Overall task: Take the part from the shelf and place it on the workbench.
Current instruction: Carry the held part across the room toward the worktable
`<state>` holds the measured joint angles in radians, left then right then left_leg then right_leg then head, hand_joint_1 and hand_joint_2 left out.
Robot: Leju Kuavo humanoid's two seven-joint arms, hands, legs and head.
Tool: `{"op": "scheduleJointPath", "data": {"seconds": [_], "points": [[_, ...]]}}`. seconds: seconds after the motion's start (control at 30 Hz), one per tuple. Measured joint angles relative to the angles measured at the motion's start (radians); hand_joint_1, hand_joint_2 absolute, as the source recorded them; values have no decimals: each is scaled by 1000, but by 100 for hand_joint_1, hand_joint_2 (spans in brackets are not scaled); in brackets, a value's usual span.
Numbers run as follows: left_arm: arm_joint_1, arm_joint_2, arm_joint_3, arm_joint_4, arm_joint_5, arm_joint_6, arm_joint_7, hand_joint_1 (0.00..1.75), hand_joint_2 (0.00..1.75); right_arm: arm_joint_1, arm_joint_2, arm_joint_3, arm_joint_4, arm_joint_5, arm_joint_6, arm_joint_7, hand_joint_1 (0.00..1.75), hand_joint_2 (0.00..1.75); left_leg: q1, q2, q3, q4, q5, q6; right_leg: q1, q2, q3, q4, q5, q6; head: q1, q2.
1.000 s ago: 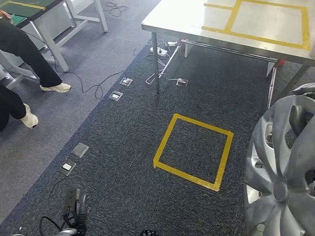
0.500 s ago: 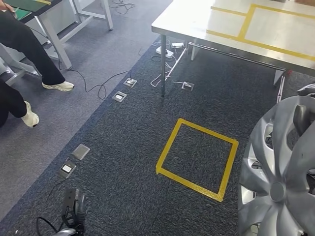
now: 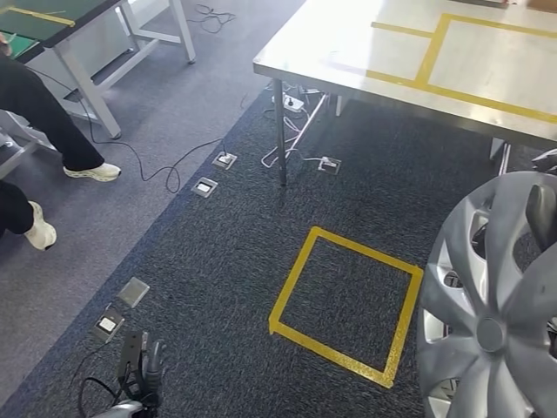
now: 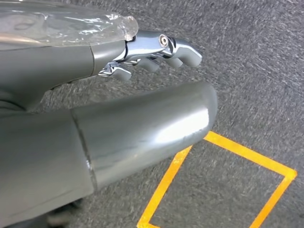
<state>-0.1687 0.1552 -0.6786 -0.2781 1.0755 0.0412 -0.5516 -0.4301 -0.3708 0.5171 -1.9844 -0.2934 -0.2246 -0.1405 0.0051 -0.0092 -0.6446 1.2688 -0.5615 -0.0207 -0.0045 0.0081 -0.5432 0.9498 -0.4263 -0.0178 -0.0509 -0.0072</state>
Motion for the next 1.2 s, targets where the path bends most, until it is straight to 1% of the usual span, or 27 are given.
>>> {"op": "scheduleJointPath", "data": {"seconds": [0.07,0.1,0.13,0.23,0.27,0.33,0.37,0.4,0.43,0.47,0.5,0.57,0.6,0.63,0.67,0.73,0.77,0.8,0.87,0.93,0.97,1.03,1.07,1.1,1.13,1.17,1.2], "points": [[5,2,0,0,0,0,0,0,0,1,0,0,0,0,0,0,175,175,2,1,-70,0,-88,-2,-3,4,46,-4,-34,2,-1,0],[7,3,0,0,0,0,0,0,0,1,0,0,0,0,0,0,175,175,2,1,-89,-32,-103,-2,-5,5,70,-4,-53,4,-2,0],[9,5,0,0,0,0,0,0,0,1,0,0,0,0,0,0,175,175,2,2,-98,-87,-66,-2,-7,5,94,-5,-74,7,-3,0],[16,8,0,0,0,0,1,0,0,1,0,1,0,-2,0,2,175,175,0,10,-105,-272,202,6,-5,7,141,-10,-135,20,-3,0],[19,8,0,0,0,0,2,0,0,1,0,2,0,-3,0,2,175,175,0,10,-102,-299,252,13,-2,10,156,-10,-145,26,-2,0],[21,8,0,0,0,1,3,0,0,-3,0,1,-2,-6,-2,3,175,175,1,6,-81,-305,256,26,1,13,165,29,-134,38,1,0],[19,7,0,0,0,1,3,0,0,-5,0,1,-2,-7,-4,1,175,175,3,5,-62,-307,251,35,0,10,148,84,-112,43,2,0],[17,7,0,0,0,2,2,0,0,-8,0,1,-2,-10,-7,-1,175,175,2,5,-43,-307,242,42,-1,6,110,154,-97,46,3,0],[15,7,0,0,0,2,2,0,0,-9,0,1,-2,-13,-10,-2,175,175,1,4,-22,-307,228,49,-2,2,63,225,-96,49,4,0],[14,7,0,0,0,3,2,0,0,-9,-1,2,-2,-15,-14,-3,175,175,-1,3,-1,-307,210,54,-3,0,18,281,-117,51,4,0],[14,7,0,0,1,4,2,0,0,-9,-1,2,-2,-17,-17,-4,175,175,-3,2,20,-307,193,57,-2,-1,-22,313,-159,52,4,0],[15,7,0,0,1,4,3,0,0,-8,-1,3,-2,-20,-21,-7,175,175,-6,-1,66,-307,156,61,-3,-1,-80,315,-264,52,5,0],[15,7,0,0,1,4,3,0,0,-8,-1,4,-2,-22,-23,-9,175,175,-8,-3,93,-307,135,61,-2,-1,-99,286,-295,49,5,0],[15,6,0,0,1,4,3,0,0,-7,-1,5,-2,-23,-24,-10,175,175,-11,-5,121,-307,112,62,-1,-1,-112,241,-283,44,6,0],[16,4,0,0,1,4,3,0,0,-7,-1,6,-1,-24,-26,-11,175,175,-13,-7,146,-308,91,63,1,-1,-120,181,-209,37,7,0],[14,1,0,0,1,4,3,0,0,-1,-2,7,0,-25,-28,-15,175,175,-16,-12,187,-305,50,58,10,2,-123,74,-14,21,8,0],[13,0,0,0,2,4,3,0,0,2,-2,8,1,-25,-29,-18,175,175,-16,-15,203,-304,35,54,15,3,-116,46,52,14,9,0],[10,0,0,0,2,4,3,0,0,2,-3,8,1,-25,-28,-20,175,175,-16,-17,211,-295,29,48,19,4,-106,37,70,10,10,0],[6,-1,0,-1,2,3,2,0,0,-4,-3,6,0,-22,-26,-26,175,175,-13,-15,189,-234,51,38,18,4,-76,28,58,-1,10,0],[2,-3,0,-1,2,2,1,0,0,-9,-3,5,-1,-18,-23,-30,175,175,-10,-10,106,-110,83,28,14,4,-44,13,42,-10,8,0],[2,-4,0,-2,2,2,0,0,0,-8,-3,5,-1,-18,-21,-31,175,175,-7,-8,56,-51,75,23,13,4,-28,7,30,-13,7,0],[4,-4,0,-2,2,2,0,0,0,-4,-3,7,-1,-18,-17,-30,175,175,-3,-4,-29,9,-2,13,10,7,8,-1,2,-14,5,0],[6,-3,0,-2,3,2,0,0,0,-3,-3,7,-1,-18,-16,-30,175,175,-2,-3,-57,5,-45,10,7,8,29,-2,-15,-12,5,0],[7,-2,0,-2,3,2,0,0,0,-2,-3,7,-1,-18,-15,-30,175,175,-1,-2,-75,-20,-69,8,5,10,52,-2,-34,-10,4,0],[9,0,0,-2,3,2,0,0,0,-2,-3,7,-1,-18,-14,-30,175,175,0,0,-84,-63,-60,7,3,11,77,-3,-54,-7,3,0],[10,1,0,-2,3,2,0,0,0,-1,-3,7,-1,-18,-13,-30,175,175,0,1,-87,-124,-4,8,1,10,98,-3,-75,-4,2,0],[12,2,0,-2,2,2,0,0,0,-2,-3,7,0,-18,-12,-30,175,175,0,2,-91,-192,84,10,1,10,120,-1,-95,0,2,0]]}}
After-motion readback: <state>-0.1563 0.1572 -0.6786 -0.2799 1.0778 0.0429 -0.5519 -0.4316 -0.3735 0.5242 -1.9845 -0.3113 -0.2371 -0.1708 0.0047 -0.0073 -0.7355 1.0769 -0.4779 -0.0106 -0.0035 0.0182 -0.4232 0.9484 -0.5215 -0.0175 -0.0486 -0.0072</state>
